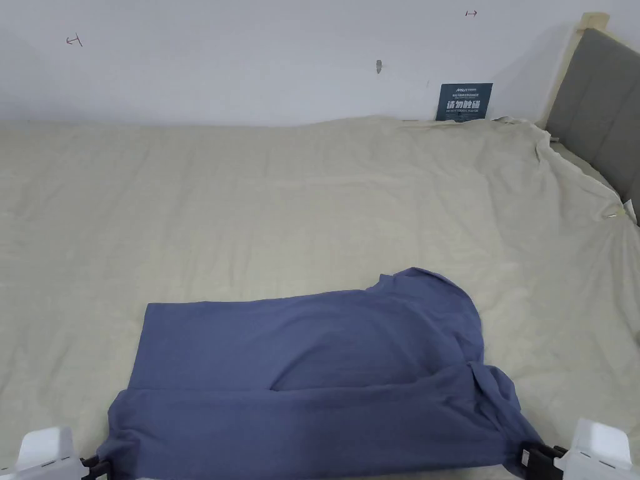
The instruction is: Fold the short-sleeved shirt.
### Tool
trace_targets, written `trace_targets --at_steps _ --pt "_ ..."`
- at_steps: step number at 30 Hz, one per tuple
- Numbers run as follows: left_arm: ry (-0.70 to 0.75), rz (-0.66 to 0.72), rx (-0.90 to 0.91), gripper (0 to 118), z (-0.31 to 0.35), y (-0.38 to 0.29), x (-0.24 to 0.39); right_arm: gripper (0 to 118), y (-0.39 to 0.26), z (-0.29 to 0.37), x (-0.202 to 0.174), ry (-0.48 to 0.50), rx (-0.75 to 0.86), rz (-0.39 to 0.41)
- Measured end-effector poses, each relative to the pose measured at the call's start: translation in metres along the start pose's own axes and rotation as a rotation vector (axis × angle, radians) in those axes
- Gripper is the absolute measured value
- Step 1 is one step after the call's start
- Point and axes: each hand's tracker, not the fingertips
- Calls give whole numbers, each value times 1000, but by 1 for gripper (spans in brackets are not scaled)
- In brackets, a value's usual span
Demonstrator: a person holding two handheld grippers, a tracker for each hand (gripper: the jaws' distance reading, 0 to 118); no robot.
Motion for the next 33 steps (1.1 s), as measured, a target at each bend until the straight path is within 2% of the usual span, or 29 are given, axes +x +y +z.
trace_targets --at_steps 5,14,16,17,18,19,20,21,23,28,33 --pt "16 11 -16 6 -16 0 -4 9 -10 -20 4 -58 -35 13" --pt "52 -9 -46 8 -24 -7 3 10 -17 -35 18 -69 -75 -35" --pt "55 -4 -53 32 -21 -5 6 25 -12 -31 14 -78 -83 -29" --pt "90 -11 -73 50 -19 -3 8 39 -8 -26 10 -103 -76 -2" --pt "127 -20 -76 75 -16 -2 9 61 -4 -20 7 -120 -67 18" --pt "154 -32 -57 91 -12 -1 11 75 1 -14 4 -117 -43 30" --pt "154 -47 -39 103 -7 1 13 86 5 -9 2 -103 -18 34" --pt "140 -51 -2 110 0 3 14 92 12 1 -3 -83 14 34" --pt "116 -46 55 109 16 13 18 92 28 18 -13 -59 80 34" --pt "64 -55 255 110 67 50 35 93 72 64 -53 -10 275 125" --pt "63 -28 453 115 102 78 57 92 97 97 -94 -14 437 193"
